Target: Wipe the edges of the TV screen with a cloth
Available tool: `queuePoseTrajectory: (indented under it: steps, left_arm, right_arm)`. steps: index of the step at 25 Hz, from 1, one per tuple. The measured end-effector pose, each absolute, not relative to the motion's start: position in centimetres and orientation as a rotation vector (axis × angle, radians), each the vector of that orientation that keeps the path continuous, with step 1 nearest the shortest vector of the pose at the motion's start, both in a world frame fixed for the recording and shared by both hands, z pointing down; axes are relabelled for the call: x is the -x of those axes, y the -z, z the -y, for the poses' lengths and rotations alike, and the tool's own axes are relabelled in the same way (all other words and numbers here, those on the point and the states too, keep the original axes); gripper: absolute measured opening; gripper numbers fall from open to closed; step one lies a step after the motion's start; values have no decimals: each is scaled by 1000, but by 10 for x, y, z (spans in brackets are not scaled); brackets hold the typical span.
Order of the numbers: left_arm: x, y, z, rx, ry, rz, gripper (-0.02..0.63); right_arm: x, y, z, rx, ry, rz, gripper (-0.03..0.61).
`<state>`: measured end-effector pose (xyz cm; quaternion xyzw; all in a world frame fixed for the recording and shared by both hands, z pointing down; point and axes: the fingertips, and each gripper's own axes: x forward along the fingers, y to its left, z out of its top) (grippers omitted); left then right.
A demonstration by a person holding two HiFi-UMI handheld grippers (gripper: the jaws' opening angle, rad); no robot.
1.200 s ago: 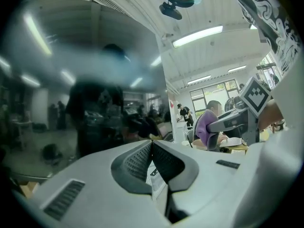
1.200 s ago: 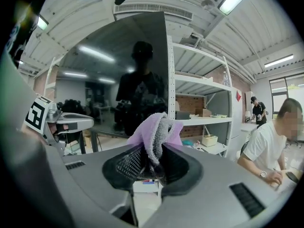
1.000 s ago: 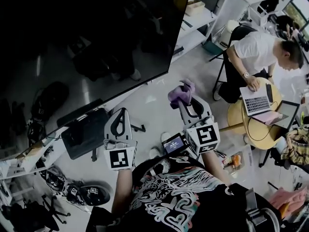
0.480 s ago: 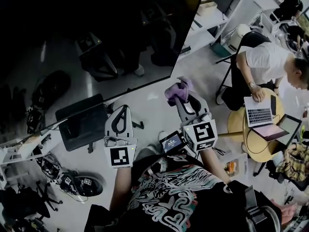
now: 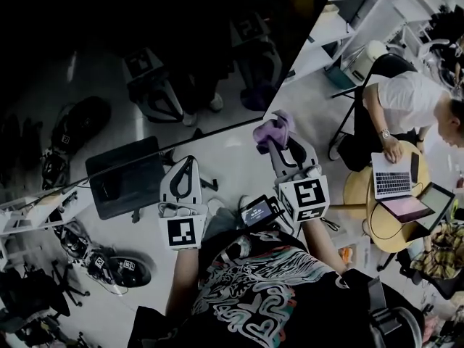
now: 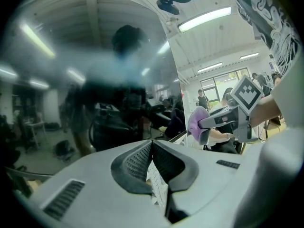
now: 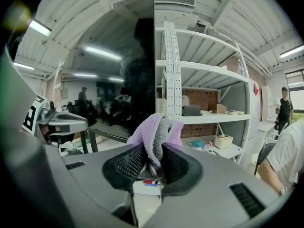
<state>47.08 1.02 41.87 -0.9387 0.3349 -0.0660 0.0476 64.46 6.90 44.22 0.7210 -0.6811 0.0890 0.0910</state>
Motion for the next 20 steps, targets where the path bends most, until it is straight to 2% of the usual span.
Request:
queuePoseTrajectory:
  steps: [20]
  left_arm:
    - [-473, -420, 10, 2864, 207, -1097, 18]
  right_arm:
    - [-649, -442, -36, -2080, -222, 2046, 121]
